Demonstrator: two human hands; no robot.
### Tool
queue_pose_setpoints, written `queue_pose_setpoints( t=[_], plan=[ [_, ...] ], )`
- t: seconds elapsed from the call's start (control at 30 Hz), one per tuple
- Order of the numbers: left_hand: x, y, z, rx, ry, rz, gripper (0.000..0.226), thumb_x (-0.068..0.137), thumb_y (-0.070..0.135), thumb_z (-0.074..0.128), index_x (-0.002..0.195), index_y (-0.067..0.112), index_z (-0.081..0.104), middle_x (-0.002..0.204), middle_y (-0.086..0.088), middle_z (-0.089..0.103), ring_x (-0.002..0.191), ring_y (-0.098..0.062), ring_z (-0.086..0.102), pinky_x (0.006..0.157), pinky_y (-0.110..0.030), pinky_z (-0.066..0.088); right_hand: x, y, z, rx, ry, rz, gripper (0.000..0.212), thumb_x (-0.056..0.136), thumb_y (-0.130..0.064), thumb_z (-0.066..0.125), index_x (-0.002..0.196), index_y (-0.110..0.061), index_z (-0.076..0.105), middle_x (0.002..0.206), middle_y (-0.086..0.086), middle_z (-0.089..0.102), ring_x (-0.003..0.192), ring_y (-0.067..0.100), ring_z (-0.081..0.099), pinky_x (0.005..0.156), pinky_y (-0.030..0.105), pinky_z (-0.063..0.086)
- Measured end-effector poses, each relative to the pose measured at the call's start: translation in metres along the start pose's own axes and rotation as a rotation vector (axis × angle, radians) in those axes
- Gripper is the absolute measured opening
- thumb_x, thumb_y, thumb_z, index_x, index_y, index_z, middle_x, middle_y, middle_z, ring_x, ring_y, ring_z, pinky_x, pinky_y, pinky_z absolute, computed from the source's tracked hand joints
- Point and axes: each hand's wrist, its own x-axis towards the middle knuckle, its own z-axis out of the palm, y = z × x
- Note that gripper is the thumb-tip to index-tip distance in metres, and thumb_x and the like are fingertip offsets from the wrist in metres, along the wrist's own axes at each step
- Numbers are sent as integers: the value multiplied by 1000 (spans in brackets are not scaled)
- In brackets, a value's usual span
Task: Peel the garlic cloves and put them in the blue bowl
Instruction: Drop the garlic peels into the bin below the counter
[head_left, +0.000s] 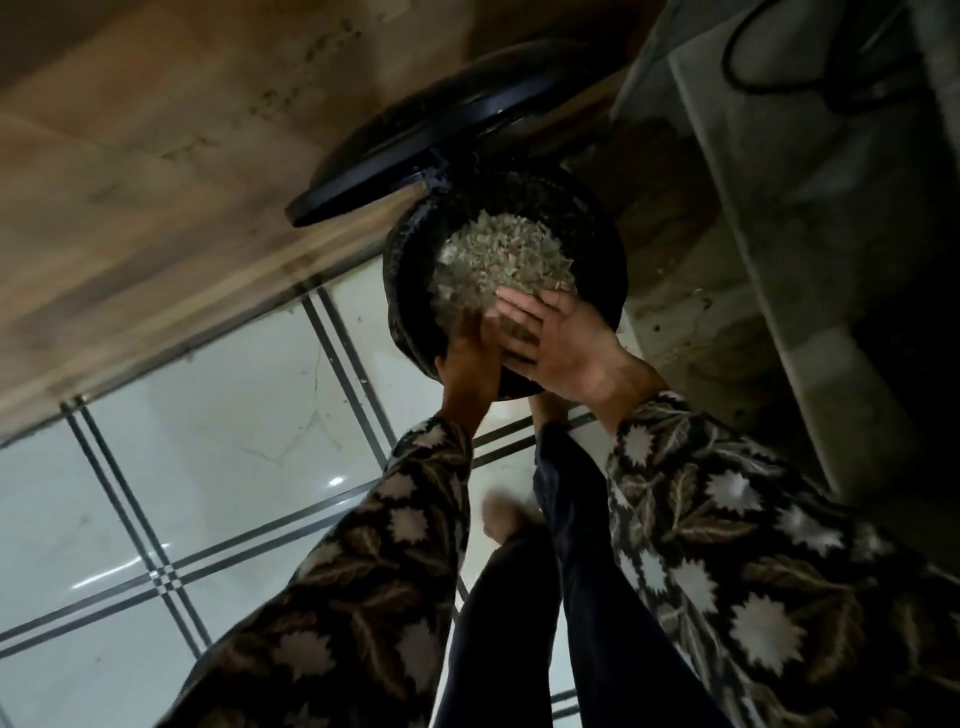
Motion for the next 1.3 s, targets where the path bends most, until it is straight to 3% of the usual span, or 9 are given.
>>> queue_pose_setpoints(
  t=[0.07,0.13,0.27,0.33,0.47,0.63,0.87,1.03,1.3],
  plan=[
    [9,-1,-9,-36,32,-162,31,97,20,42,122,9,56,124,-15,59,113,-31,55,84,-25,39,-8,-4,-2,-171,31,-23,37,99,-33,23,117,-23,54,135,-3,51,124,16,45,106,39,21],
    [6,6,-15,10,63,-190,26,92,17,51,110,3,63,110,-18,65,102,-32,60,80,-33,47,-17,-8,-2,-282,195,-64,29,98,-27,35,117,-20,55,129,0,56,120,18,51,105,38,28],
    [-22,36,-28,-211,120,-120,6,86,6,62,89,3,66,76,-4,67,66,1,63,65,-24,47,-41,-11,1,-305,353,-167,31,94,-5,44,124,-5,53,120,13,58,108,25,57,98,34,39],
    [-37,53,-35,-277,102,-108,7,87,2,59,85,8,63,67,2,62,52,3,58,58,-17,45,-62,-12,9,-326,383,-205,29,92,-2,48,120,-2,55,114,17,61,94,22,59,77,23,43],
    [-78,97,-56,-329,-19,-5,23,91,-9,43,92,4,63,76,-5,63,71,-20,60,67,-24,48,-119,-9,35,-268,441,-277,20,92,0,45,105,-6,58,100,15,61,67,8,53,48,8,39],
    [-160,145,-89,-293,-43,124,21,90,3,54,82,18,66,90,-9,68,86,-26,64,80,-38,51,-229,10,67,-200,429,-405,26,95,-5,40,113,1,58,109,19,61,67,7,53,49,10,41],
    [-321,218,-108,-290,-170,421,25,89,2,55,77,22,64,73,2,67,66,-10,62,66,-25,50,-413,65,61,6,485,-617,21,93,-11,44,95,-13,65,112,15,65,86,18,59,81,32,44],
    [-425,272,-46,-216,-438,606,24,92,2,51,79,19,63,72,2,65,56,3,59,55,-14,45,-528,97,20,322,516,-851,19,94,-6,40,105,-5,57,80,4,62,59,10,51,49,15,42],
    [-588,280,107,16,-796,789,14,89,-2,55,99,-1,65,75,-1,64,57,1,60,55,-14,48,-656,188,-108,579,756,-1081,15,94,-11,44,95,-9,59,82,3,62,67,9,57,51,13,45]
  ],
)
